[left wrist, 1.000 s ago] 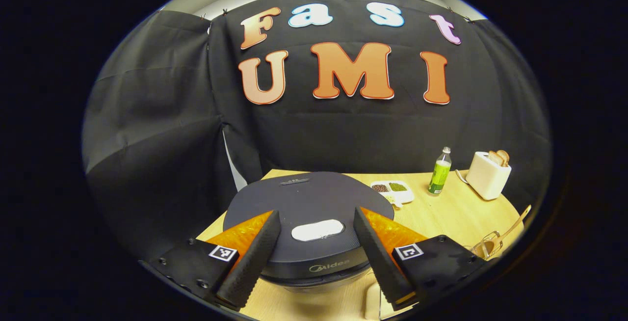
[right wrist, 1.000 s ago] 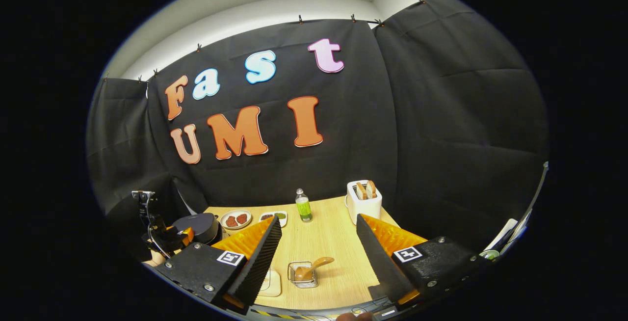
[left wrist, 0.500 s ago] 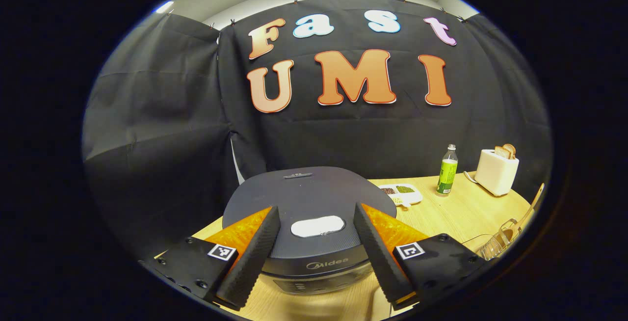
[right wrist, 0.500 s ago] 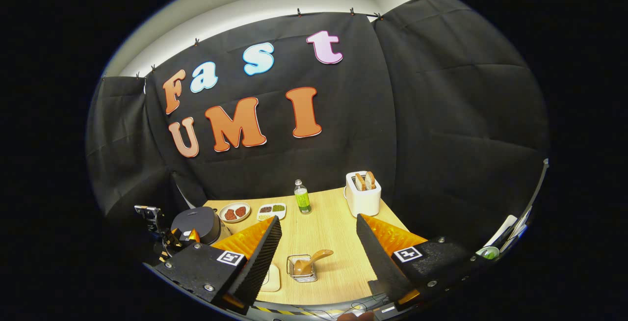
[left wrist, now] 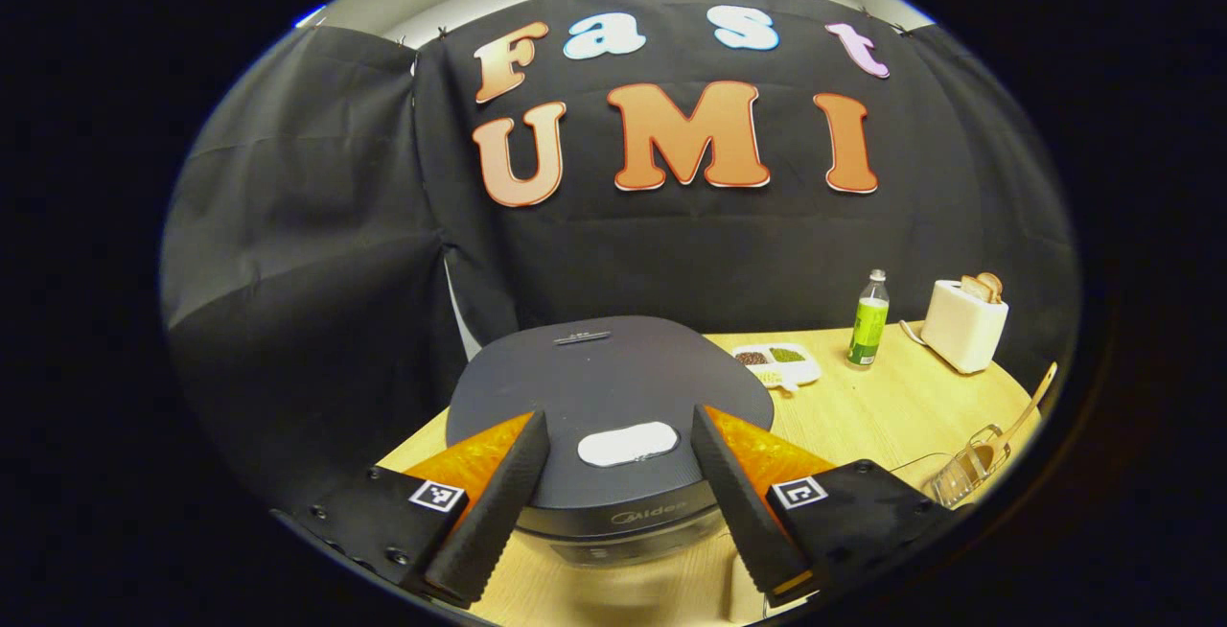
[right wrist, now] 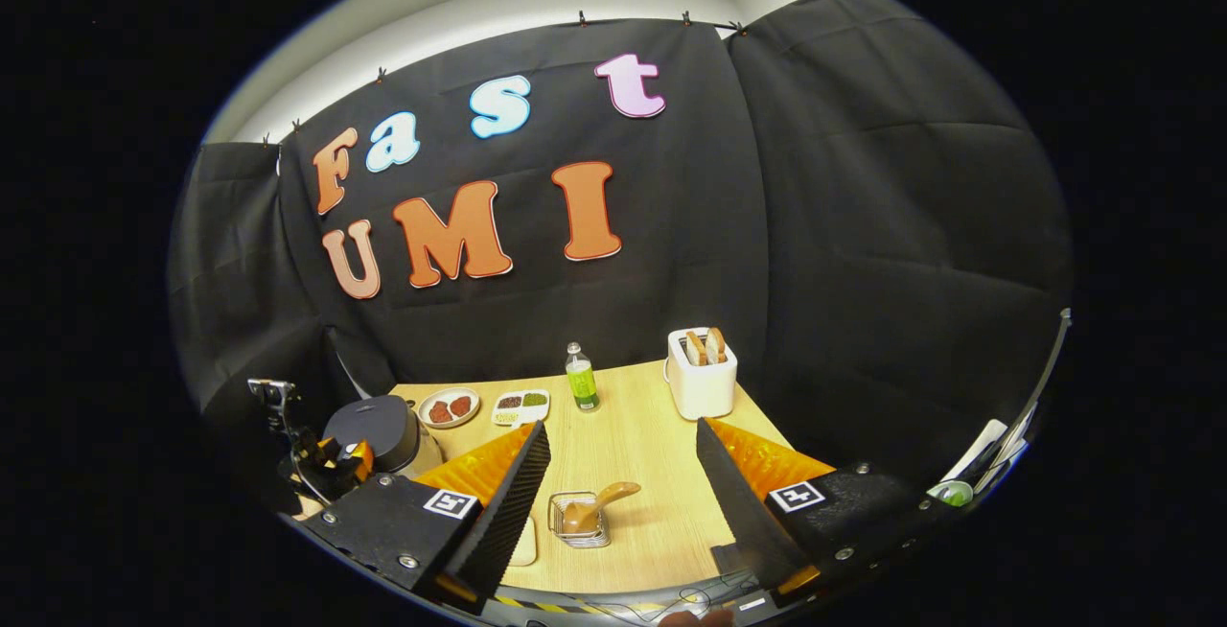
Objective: Close the left gripper, press the button to open the rice cooker; take a wooden spoon from the chopstick holder with the right hand, scoop a spoonful of rice and pour it into the rice cooker, then put the wooden spoon back into the chopstick holder.
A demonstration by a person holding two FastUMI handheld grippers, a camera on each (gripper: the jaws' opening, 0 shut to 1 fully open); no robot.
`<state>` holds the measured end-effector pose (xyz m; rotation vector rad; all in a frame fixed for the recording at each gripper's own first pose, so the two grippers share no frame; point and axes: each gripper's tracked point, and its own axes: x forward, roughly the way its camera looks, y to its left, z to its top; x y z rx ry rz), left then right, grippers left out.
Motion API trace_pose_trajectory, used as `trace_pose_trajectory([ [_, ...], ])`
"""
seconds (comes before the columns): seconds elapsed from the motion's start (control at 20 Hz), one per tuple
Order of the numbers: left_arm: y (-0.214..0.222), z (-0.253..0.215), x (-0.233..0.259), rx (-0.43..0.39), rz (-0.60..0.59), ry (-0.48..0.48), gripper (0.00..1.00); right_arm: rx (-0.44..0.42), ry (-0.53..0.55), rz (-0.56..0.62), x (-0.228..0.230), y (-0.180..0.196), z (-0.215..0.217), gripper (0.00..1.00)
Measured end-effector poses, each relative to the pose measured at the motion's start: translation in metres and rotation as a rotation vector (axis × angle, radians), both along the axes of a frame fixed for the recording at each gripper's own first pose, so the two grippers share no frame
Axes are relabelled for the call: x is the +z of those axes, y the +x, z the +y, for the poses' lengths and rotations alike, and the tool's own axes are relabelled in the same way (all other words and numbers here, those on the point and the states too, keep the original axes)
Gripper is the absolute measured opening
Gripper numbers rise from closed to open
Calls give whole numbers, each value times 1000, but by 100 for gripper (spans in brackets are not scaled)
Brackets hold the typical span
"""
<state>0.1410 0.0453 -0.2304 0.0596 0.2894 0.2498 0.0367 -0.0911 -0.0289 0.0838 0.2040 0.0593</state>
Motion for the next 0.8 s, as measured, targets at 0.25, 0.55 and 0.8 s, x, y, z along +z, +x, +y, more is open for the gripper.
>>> trace_pose_trajectory([
  [0.25,-14,16,72,-3,-36,-58,97,3,-1,-34,11,10,1,95],
  [0.55,-53,50,214,8,-152,-18,97,4,-44,-77,24,23,2,95],
  [0.8,-86,55,293,-25,-253,-69,96,6,-97,-138,48,30,2,95],
])
